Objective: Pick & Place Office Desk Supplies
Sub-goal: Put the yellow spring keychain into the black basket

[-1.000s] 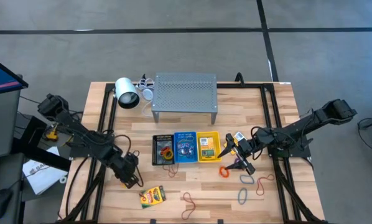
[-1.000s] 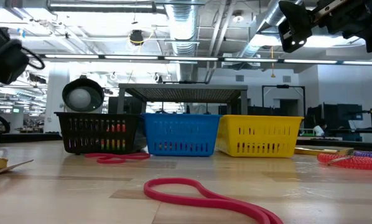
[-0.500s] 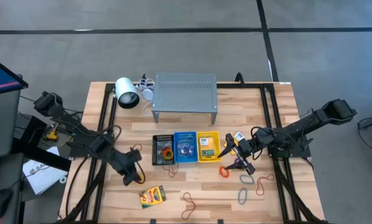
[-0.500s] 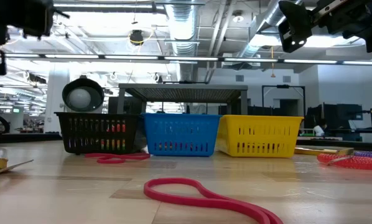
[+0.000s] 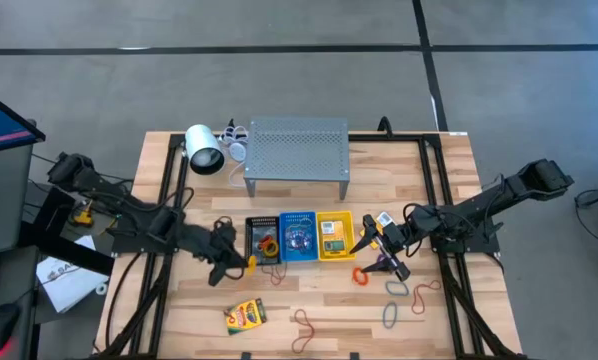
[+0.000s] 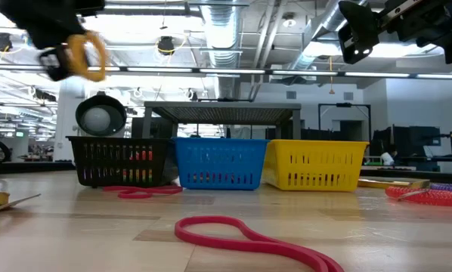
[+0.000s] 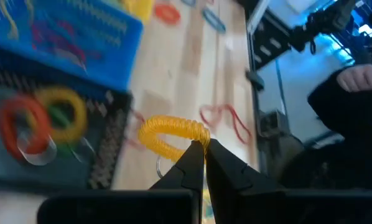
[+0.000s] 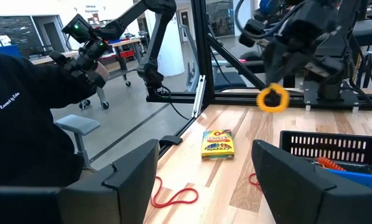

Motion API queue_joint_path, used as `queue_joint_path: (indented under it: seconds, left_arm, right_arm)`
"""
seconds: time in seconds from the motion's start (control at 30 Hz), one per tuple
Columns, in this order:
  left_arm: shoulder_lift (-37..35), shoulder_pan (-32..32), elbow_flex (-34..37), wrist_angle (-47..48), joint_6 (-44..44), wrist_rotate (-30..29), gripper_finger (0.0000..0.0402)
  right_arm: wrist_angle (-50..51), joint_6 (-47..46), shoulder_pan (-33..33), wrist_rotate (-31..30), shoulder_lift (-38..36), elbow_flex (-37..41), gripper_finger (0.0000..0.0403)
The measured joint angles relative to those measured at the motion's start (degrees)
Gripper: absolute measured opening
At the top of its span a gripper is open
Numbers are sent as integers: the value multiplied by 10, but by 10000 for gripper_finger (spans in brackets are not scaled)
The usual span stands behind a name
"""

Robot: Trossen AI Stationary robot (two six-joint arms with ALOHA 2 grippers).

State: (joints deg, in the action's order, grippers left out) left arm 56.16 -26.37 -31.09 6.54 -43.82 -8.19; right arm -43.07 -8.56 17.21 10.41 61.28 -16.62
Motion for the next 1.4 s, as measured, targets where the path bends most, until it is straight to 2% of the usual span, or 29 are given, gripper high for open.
queue_joint_path:
  seconds: [0.3, 0.6, 1.4]
  left_arm:
    - [0, 95, 0, -9, 117, 0, 3]
    - [7, 150, 0, 44, 141, -7, 4]
    - [171, 160, 0, 11, 139, -3, 5]
  right_arm:
    - [0, 1, 0, 0, 0, 0, 255]
    - [1, 8, 0, 0, 0, 0, 255]
    - [7, 12, -1, -2, 0, 0, 255]
